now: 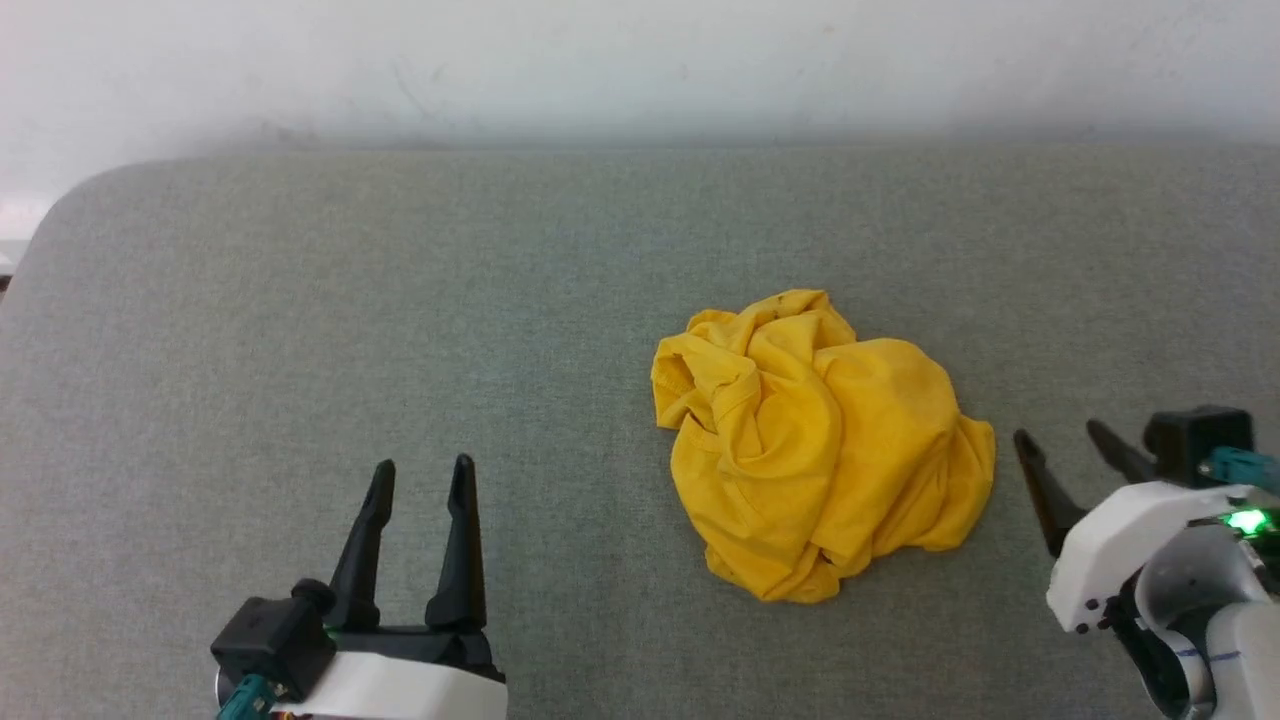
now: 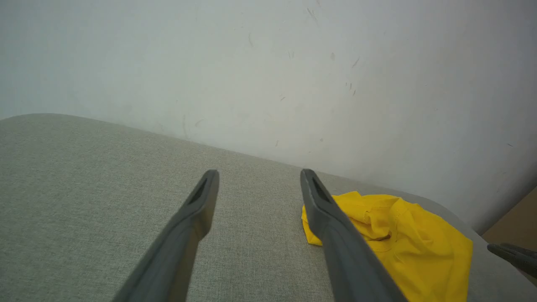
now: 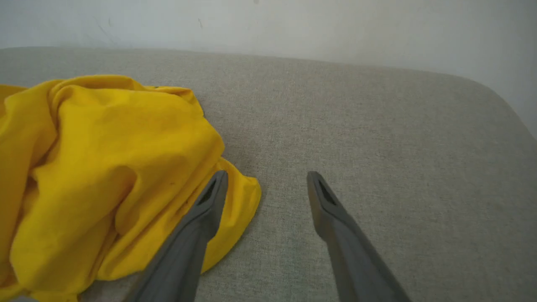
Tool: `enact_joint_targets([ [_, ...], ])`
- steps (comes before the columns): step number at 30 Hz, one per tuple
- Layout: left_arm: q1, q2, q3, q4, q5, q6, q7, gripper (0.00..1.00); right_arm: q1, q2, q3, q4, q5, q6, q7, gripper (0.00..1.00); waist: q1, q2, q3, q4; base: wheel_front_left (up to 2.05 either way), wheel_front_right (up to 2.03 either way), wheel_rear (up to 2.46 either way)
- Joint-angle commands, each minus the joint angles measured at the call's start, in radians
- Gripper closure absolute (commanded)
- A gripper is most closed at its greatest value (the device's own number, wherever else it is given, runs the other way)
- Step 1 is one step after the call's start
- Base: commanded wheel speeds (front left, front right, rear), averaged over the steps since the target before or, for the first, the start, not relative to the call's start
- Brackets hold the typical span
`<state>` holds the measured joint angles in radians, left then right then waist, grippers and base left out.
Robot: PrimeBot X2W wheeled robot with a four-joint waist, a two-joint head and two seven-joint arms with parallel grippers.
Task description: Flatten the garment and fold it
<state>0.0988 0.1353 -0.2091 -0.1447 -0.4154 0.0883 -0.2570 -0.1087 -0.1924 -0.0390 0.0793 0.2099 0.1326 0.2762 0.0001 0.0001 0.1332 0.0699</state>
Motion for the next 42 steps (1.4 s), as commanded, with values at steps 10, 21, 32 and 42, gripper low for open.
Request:
enact_joint_targets([
  [10,-0.031,-0.031,0.018,0.047,0.037,-0.047,-0.005,0.00,-0.071,-0.024,0.114,0.236,0.036,-0.002,0.080,0.73,-0.0001,-0.0001,0.008,0.041,0.00,0.00,0.00],
  [21,0.000,-0.050,0.046,0.070,0.042,-0.059,-0.005,0.00,-0.192,-0.043,0.081,0.238,0.034,-0.002,-0.037,1.00,-0.0001,-0.0001,-0.042,0.008,0.00,0.00,0.00],
  [32,0.009,-0.059,0.046,0.072,0.049,-0.075,-0.005,0.00,-0.063,-0.033,-0.297,-0.061,-0.013,-0.002,-0.034,1.00,-0.0001,-0.0001,-0.039,-0.037,0.00,0.00,0.00],
  [42,0.020,-0.049,0.043,0.092,0.051,-0.081,-0.004,0.00,0.341,0.141,-0.540,-0.065,-0.061,-0.002,-0.032,1.00,-0.0001,-0.0001,-0.034,-0.045,0.00,0.00,0.00],
])
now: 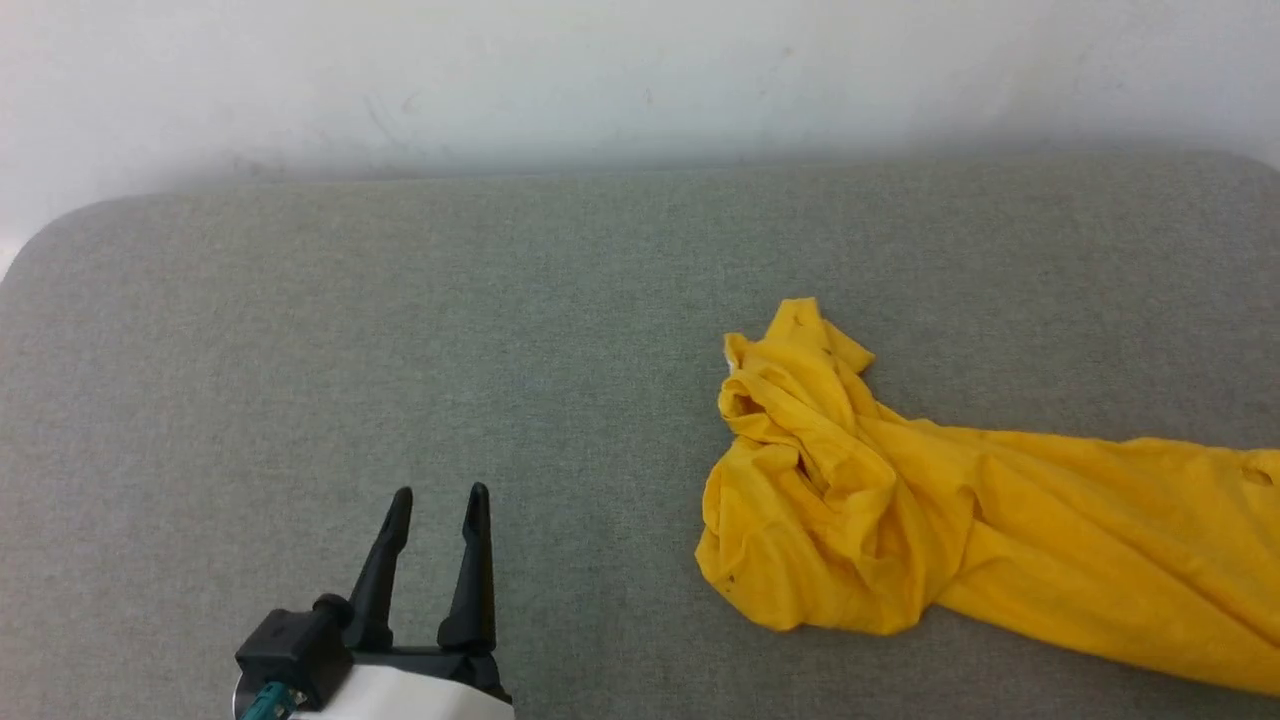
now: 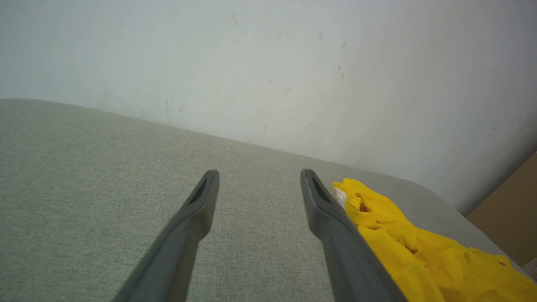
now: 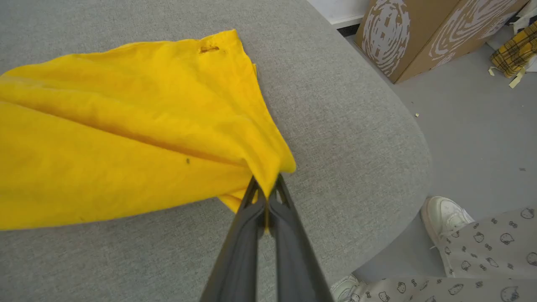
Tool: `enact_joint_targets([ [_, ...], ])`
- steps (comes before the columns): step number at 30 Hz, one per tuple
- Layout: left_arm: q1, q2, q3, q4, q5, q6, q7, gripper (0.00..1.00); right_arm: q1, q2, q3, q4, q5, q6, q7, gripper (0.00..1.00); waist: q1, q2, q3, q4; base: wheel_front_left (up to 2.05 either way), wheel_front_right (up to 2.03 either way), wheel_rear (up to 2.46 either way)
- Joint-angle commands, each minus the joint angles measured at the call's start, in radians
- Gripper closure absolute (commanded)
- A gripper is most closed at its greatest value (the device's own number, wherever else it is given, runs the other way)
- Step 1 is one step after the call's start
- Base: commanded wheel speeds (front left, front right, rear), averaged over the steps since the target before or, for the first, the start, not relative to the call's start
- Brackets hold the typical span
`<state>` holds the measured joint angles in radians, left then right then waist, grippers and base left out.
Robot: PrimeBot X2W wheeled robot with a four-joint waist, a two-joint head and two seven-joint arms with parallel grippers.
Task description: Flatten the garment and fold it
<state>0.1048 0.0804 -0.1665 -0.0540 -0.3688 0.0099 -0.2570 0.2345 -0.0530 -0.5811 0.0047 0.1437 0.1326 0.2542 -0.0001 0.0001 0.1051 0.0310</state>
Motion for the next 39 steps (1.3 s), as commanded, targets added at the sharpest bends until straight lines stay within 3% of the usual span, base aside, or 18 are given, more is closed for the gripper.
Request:
enact_joint_targets([
  [1,0.015,0.008,0.001,0.003,0.004,-0.002,-0.002,0.00,0.001,0.002,0.010,0.034,0.016,-0.002,-0.024,0.11,0.0001,-0.0001,-0.010,-0.010,0.00,0.00,0.00],
  [2,0.016,0.010,0.000,0.004,0.003,-0.002,0.000,0.00,-0.001,0.002,0.021,0.052,0.022,-0.002,-0.038,0.00,0.0001,-0.0001,-0.016,-0.014,0.00,0.00,0.00],
  [10,0.020,0.011,-0.011,0.006,-0.003,-0.002,0.007,0.00,-0.102,0.003,0.154,0.006,0.012,-0.002,-0.088,0.00,0.0001,-0.0001,-0.043,-0.014,0.00,0.00,0.00],
  [16,0.015,0.006,-0.019,0.007,-0.009,0.001,0.006,0.00,-0.194,-0.037,0.390,-0.088,0.037,-0.002,-0.009,0.00,0.0001,-0.0001,-0.024,0.028,0.00,0.00,0.00],
  [22,0.004,-0.002,-0.022,0.013,-0.015,0.004,0.001,0.00,-0.257,-0.070,0.589,-0.092,0.079,-0.002,0.075,0.00,0.0001,-0.0001,0.010,0.085,0.00,0.00,0.00],
  [31,-0.013,-0.011,-0.027,0.025,-0.018,0.002,-0.003,0.00,-0.242,-0.053,0.678,0.019,0.047,-0.002,0.165,0.00,0.0001,-0.0001,0.040,0.150,0.00,0.00,0.00],
  [32,-0.014,-0.012,-0.026,0.026,-0.018,0.002,-0.003,0.00,-0.239,-0.050,0.681,0.030,0.044,-0.002,0.167,0.29,0.0001,-0.0001,0.041,0.153,0.00,0.00,0.00],
  [33,-0.014,-0.013,-0.025,0.027,-0.018,0.001,-0.003,0.00,-0.238,-0.046,0.682,0.039,0.040,-0.002,0.163,0.75,0.0001,-0.0001,0.041,0.155,0.00,0.00,0.00],
  [34,-0.014,-0.013,-0.025,0.028,-0.018,0.001,-0.004,0.00,-0.239,-0.043,0.682,0.047,0.036,-0.002,0.157,1.00,0.0001,-0.0001,0.041,0.156,0.00,0.00,0.00],
  [39,-0.012,-0.016,-0.014,0.031,-0.019,0.005,-0.004,0.00,-0.278,-0.033,0.683,0.057,0.034,-0.002,0.117,1.00,0.0001,-0.0001,0.031,0.139,0.00,0.00,0.00],
])
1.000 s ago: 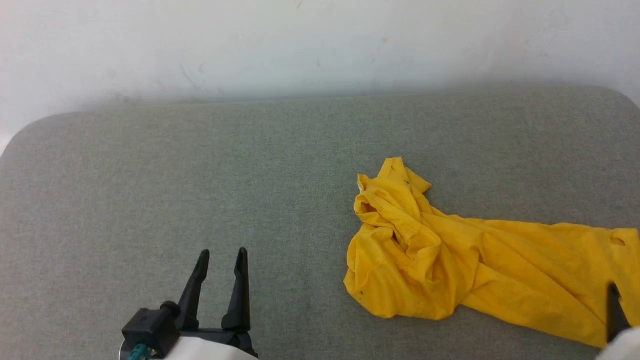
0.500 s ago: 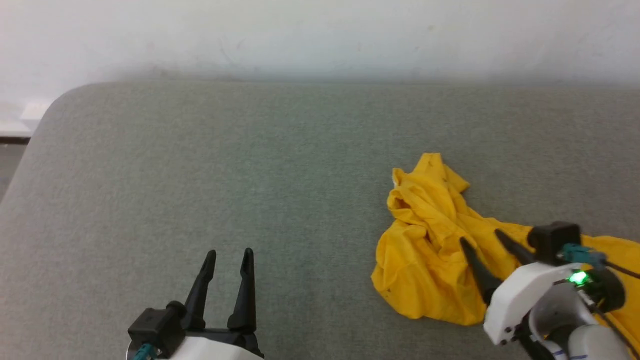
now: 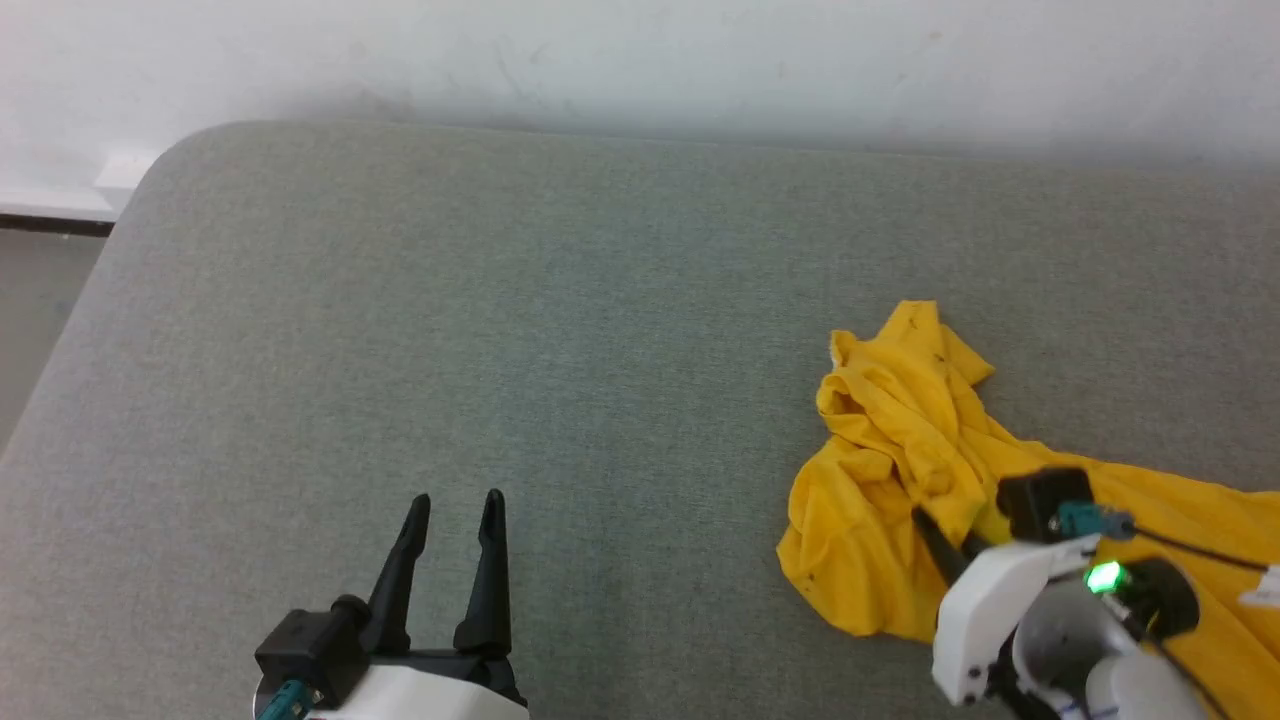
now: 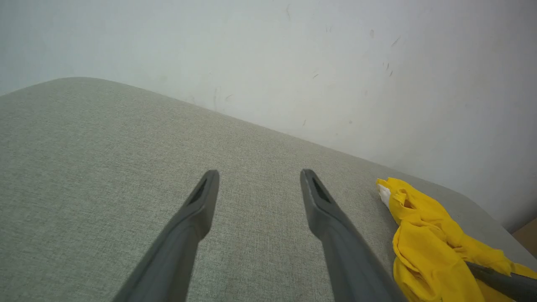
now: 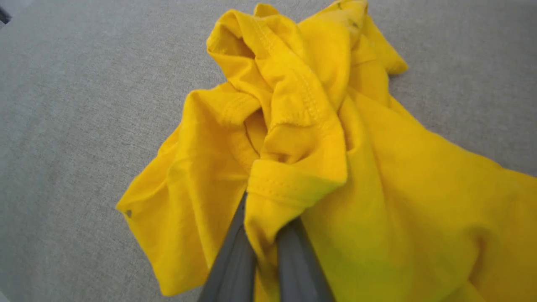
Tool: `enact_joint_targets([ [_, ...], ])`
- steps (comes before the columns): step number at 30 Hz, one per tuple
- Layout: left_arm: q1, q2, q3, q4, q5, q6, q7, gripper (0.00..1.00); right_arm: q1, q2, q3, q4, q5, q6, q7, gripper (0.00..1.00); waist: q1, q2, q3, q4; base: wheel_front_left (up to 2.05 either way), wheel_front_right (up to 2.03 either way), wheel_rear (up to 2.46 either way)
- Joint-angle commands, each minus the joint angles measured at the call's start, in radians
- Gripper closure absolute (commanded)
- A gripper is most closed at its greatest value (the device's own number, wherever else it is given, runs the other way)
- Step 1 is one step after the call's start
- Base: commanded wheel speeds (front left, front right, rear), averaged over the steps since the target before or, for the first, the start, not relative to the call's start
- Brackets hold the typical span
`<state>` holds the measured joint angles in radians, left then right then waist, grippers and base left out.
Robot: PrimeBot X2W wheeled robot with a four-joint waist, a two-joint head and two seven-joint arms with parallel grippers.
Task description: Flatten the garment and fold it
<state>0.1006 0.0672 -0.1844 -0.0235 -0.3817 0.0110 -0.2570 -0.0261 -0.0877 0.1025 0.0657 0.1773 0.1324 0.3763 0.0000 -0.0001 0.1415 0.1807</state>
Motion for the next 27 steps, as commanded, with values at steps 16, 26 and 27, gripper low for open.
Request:
enact_joint_targets([
  [16,-0.036,-0.010,0.000,0.002,0.002,-0.010,-0.005,0.00,-0.282,-0.212,-0.385,-0.048,-0.060,-0.002,-0.008,1.00,0.0000,0.0001,0.039,-0.083,0.00,0.00,0.00],
  [26,-0.048,-0.012,-0.003,0.018,0.011,-0.017,-0.005,0.00,-0.043,-0.044,-0.680,0.027,-0.168,-0.002,-0.017,0.01,0.0000,0.0001,0.060,-0.110,0.00,0.00,0.00],
  [27,-0.049,-0.011,-0.004,0.021,0.013,-0.018,-0.005,0.00,-0.037,-0.032,-0.687,0.028,-0.172,-0.002,-0.026,0.00,0.0000,0.0001,0.058,-0.116,0.00,0.00,0.00],
])
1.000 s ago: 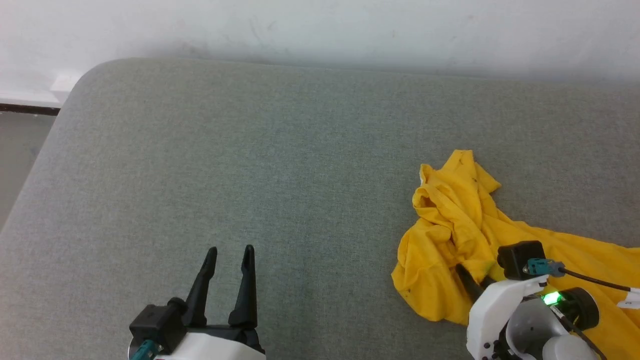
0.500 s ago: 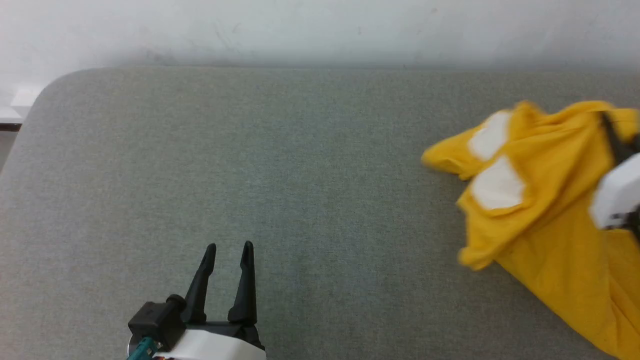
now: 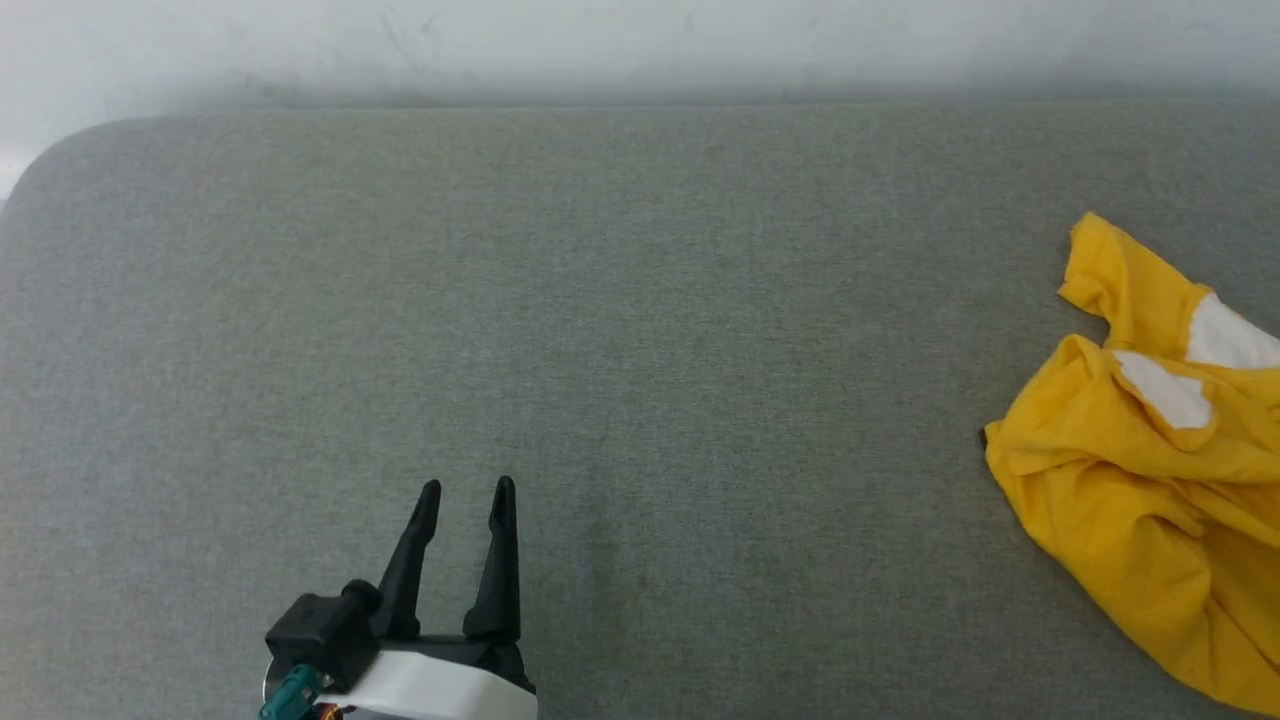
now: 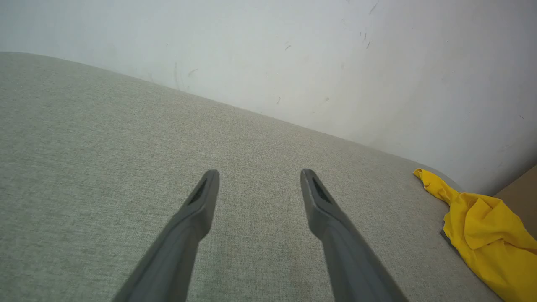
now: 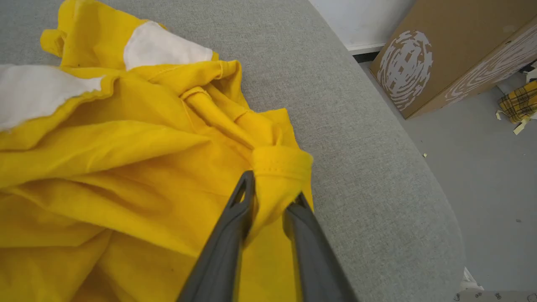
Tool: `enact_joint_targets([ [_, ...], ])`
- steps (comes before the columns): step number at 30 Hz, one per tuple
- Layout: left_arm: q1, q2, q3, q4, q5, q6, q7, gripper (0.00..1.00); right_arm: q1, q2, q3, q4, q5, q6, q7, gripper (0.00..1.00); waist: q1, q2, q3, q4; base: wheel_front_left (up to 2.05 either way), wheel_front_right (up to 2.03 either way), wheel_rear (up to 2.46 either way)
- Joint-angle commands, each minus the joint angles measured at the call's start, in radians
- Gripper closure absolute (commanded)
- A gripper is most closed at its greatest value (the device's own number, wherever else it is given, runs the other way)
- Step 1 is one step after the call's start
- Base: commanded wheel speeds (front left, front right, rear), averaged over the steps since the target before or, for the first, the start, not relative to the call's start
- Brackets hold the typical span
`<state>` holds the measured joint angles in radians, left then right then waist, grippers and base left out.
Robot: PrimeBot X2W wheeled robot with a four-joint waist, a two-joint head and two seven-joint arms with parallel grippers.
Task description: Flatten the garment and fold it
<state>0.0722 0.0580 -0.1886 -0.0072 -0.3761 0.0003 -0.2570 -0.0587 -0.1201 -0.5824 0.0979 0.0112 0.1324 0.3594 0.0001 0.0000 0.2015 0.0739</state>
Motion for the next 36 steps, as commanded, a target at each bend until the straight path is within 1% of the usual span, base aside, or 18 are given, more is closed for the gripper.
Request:
enact_joint_targets([
  [1,-0.022,-0.001,0.000,0.007,0.009,-0.008,-0.005,0.00,-0.001,0.009,-0.002,-0.006,-0.005,-0.002,-0.018,0.00,-0.0001,0.0000,-0.005,-0.016,0.00,0.00,0.00],
  [5,-0.025,0.002,-0.004,0.016,0.011,-0.011,-0.005,0.00,-0.011,0.024,0.044,-0.049,0.011,-0.002,-0.062,0.00,-0.0001,0.0000,-0.019,-0.037,0.00,0.00,0.00],
  [7,-0.027,0.003,-0.008,0.020,0.010,-0.013,-0.005,0.00,-0.021,0.026,0.090,-0.091,0.025,-0.002,-0.075,0.00,-0.0001,0.0000,-0.026,-0.042,0.00,0.00,0.00],
  [9,-0.028,0.003,-0.011,0.023,0.010,-0.014,-0.005,0.00,-0.023,0.030,0.147,-0.134,0.044,-0.002,-0.064,0.00,-0.0001,0.0000,-0.032,-0.044,0.00,0.00,0.00],
  [12,-0.030,0.003,-0.017,0.027,0.008,-0.016,-0.005,0.00,0.001,0.035,0.243,-0.194,0.079,-0.002,-0.011,0.00,-0.0001,0.0000,-0.037,-0.039,0.00,0.00,0.00],
  [14,-0.028,0.003,-0.020,0.029,0.006,-0.018,-0.005,0.00,0.035,0.041,0.296,-0.233,0.096,-0.002,0.045,0.00,-0.0001,0.0000,-0.036,-0.031,0.00,0.00,0.00],
  [17,-0.026,0.003,-0.020,0.031,0.003,-0.018,-0.005,0.00,0.093,0.050,0.340,-0.264,0.114,-0.002,0.129,0.00,-0.0001,0.0000,-0.031,-0.015,0.00,0.00,0.00],
  [20,-0.024,0.002,-0.020,0.031,0.001,-0.019,-0.005,0.00,0.138,0.054,0.353,-0.251,0.100,-0.002,0.177,0.00,-0.0001,0.0000,-0.026,0.001,0.00,0.00,0.00],
  [22,-0.024,0.002,-0.020,0.032,0.001,-0.020,-0.005,0.00,0.147,0.056,0.351,-0.236,0.097,-0.002,0.184,0.00,-0.0001,0.0000,-0.024,0.007,0.00,0.00,0.00],
  [27,-0.030,0.003,-0.019,0.034,0.001,-0.021,-0.005,0.00,0.136,0.054,0.377,-0.128,0.055,-0.002,0.143,0.00,-0.0001,0.0000,-0.019,0.024,0.00,0.00,0.00],
  [28,-0.031,0.003,-0.019,0.034,0.002,-0.021,-0.005,0.00,0.124,0.054,0.382,-0.109,0.052,-0.002,0.127,0.51,-0.0001,0.0000,-0.018,0.027,0.00,0.00,0.00],
  [29,-0.033,0.004,-0.018,0.033,0.002,-0.020,-0.005,0.00,0.108,0.054,0.386,-0.094,0.049,-0.002,0.110,0.81,-0.0001,0.0000,-0.017,0.028,0.00,0.00,0.00],
  [30,-0.035,0.004,-0.017,0.032,0.002,-0.019,-0.005,0.00,0.090,0.054,0.390,-0.084,0.045,-0.002,0.093,1.00,-0.0001,0.0000,-0.016,0.029,0.00,0.00,0.00],
  [33,-0.038,0.004,-0.013,0.029,0.002,-0.017,-0.005,0.00,0.030,0.045,0.417,-0.075,0.044,-0.002,0.053,1.00,-0.0001,0.0000,-0.014,0.029,0.00,0.00,0.00],
  [36,-0.037,0.004,-0.012,0.029,0.001,-0.016,-0.005,0.00,-0.024,0.033,0.476,-0.094,0.068,-0.002,0.033,1.00,-0.0001,0.0000,-0.014,0.029,0.00,0.00,0.00],
])
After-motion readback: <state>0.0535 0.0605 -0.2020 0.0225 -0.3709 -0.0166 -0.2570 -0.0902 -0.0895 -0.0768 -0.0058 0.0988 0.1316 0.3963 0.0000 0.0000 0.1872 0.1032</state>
